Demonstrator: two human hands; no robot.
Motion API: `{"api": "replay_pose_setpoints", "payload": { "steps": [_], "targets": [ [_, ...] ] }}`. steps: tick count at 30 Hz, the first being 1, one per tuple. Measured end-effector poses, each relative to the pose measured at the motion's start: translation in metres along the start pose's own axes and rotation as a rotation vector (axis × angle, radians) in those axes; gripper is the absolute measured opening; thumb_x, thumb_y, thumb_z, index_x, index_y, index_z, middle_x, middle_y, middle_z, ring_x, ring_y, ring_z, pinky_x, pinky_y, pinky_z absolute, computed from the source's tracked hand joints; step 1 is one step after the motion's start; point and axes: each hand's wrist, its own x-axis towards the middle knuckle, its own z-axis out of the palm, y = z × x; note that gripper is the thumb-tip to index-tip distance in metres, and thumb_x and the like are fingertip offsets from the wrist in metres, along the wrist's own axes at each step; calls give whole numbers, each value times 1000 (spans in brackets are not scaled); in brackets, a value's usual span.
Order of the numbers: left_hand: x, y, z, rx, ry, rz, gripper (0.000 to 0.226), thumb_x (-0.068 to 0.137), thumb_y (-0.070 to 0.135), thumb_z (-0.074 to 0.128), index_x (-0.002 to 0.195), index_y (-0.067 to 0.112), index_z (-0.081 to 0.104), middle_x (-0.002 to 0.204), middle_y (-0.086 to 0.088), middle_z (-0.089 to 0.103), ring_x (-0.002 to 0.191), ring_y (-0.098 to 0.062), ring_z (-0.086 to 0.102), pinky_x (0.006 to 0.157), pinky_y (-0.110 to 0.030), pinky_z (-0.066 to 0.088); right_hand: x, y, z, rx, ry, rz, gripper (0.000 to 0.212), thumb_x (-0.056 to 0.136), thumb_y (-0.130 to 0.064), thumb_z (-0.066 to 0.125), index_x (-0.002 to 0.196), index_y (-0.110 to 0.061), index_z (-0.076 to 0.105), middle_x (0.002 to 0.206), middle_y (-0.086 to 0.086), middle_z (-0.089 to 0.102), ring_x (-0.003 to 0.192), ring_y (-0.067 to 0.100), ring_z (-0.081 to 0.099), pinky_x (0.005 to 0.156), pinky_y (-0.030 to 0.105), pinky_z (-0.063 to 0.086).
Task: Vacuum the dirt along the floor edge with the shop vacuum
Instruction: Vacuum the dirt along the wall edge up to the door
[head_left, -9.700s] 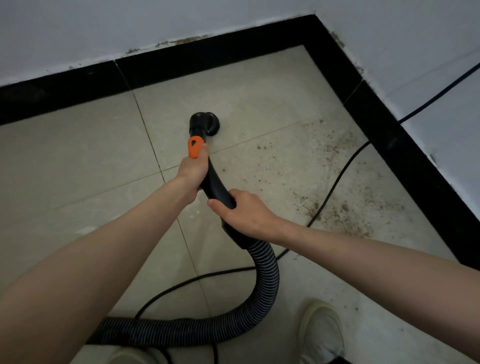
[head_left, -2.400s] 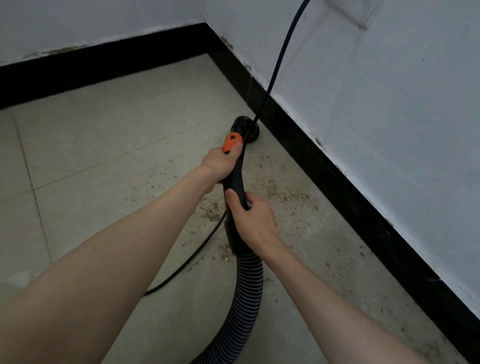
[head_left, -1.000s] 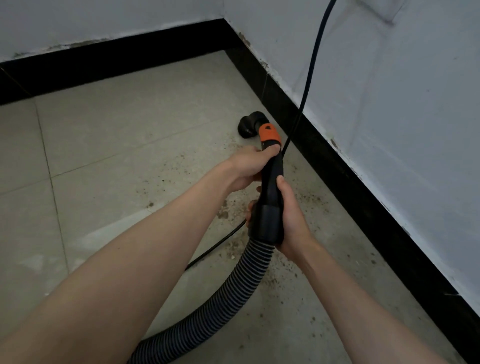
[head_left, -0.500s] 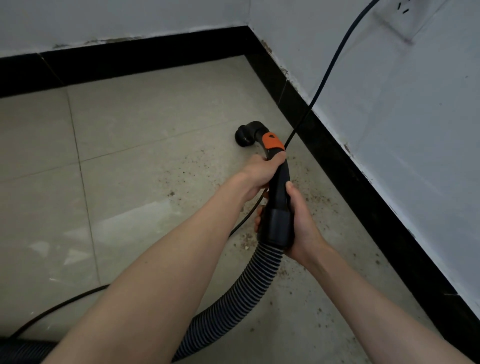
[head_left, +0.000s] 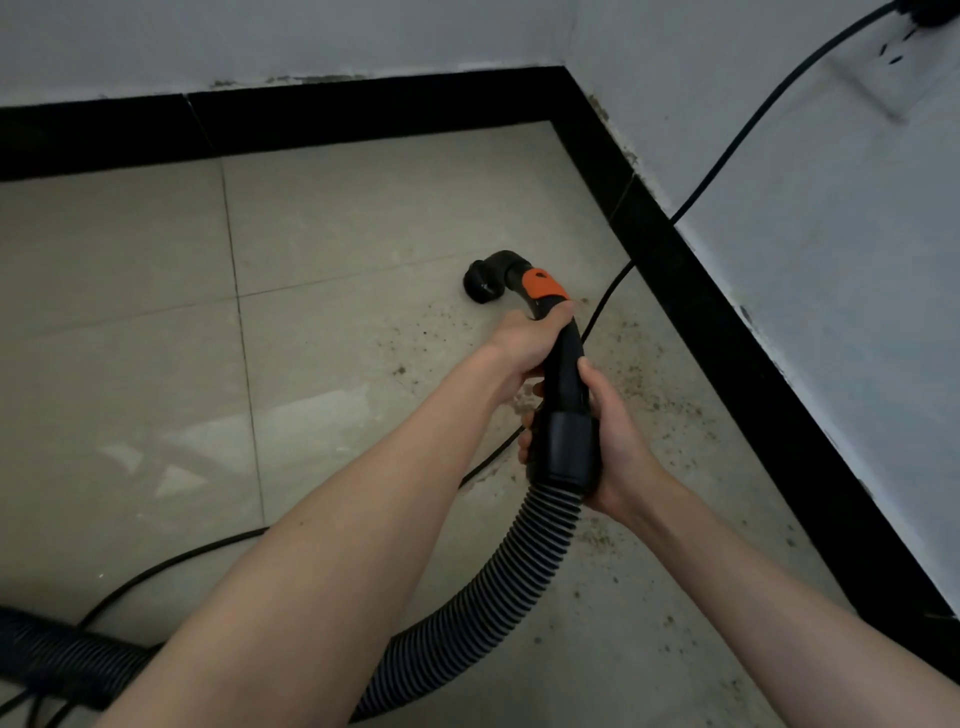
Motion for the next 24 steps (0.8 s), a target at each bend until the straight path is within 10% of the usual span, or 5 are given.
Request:
{"api": "replay_pose_setpoints", "payload": {
  "steps": [24],
  "targets": [
    [-64, -7, -108, -92, 265, -36, 26, 93, 33, 56, 87, 9, 52, 83, -5, 57, 71, -17, 58, 63, -27, 53, -13, 48, 60, -675, -162, -96, 40, 99, -44, 45, 91, -6, 54, 70, 19, 67, 55, 29, 63, 56, 35, 55]
  ]
}}
